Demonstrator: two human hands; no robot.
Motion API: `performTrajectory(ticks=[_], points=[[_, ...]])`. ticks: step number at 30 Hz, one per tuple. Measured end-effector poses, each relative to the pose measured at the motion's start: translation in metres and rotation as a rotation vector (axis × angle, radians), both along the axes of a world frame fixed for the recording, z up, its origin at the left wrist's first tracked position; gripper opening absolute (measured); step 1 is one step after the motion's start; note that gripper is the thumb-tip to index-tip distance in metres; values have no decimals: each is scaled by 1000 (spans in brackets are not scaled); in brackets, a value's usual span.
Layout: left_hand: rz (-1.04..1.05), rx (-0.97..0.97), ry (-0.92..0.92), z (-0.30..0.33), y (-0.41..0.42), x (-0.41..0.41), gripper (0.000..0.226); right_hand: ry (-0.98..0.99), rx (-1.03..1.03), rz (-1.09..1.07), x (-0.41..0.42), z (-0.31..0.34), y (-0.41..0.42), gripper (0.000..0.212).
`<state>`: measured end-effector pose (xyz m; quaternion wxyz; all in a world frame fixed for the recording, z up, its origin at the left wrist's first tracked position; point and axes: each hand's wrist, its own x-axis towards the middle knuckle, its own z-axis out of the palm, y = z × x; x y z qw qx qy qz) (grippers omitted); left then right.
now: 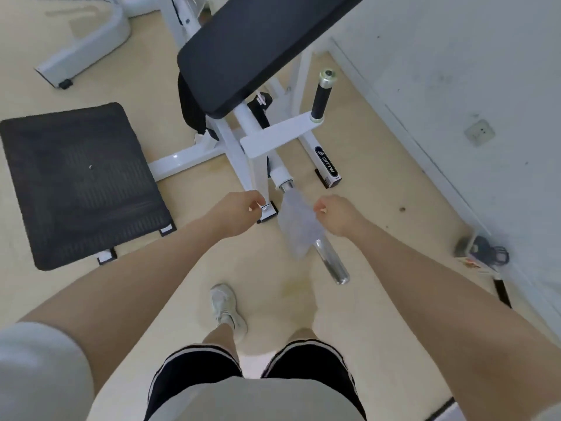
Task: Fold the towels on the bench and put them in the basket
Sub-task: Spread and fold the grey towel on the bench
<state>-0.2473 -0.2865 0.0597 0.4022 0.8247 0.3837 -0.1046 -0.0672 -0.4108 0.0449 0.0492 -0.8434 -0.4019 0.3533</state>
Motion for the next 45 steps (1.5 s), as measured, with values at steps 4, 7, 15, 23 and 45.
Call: performTrajectory(ticks=[4,7,15,23,45], points=[[-229,12,58,-35,53,32,31,31,-39,-124,0,-50,32,36],[-270,-18,55,-80,82,57,27,48,-79,-120,9,-98,60,39],[-119,-118,58,-206,129,80,29,-197,-153,128,39,-213,124,43],[-39,-181,86,-241,128,90,26,-507,-75,415,39,-253,104,37],[-1093,-184,-200,77,-82,107,25,-319,212,-539,-81,113,-153,23]])
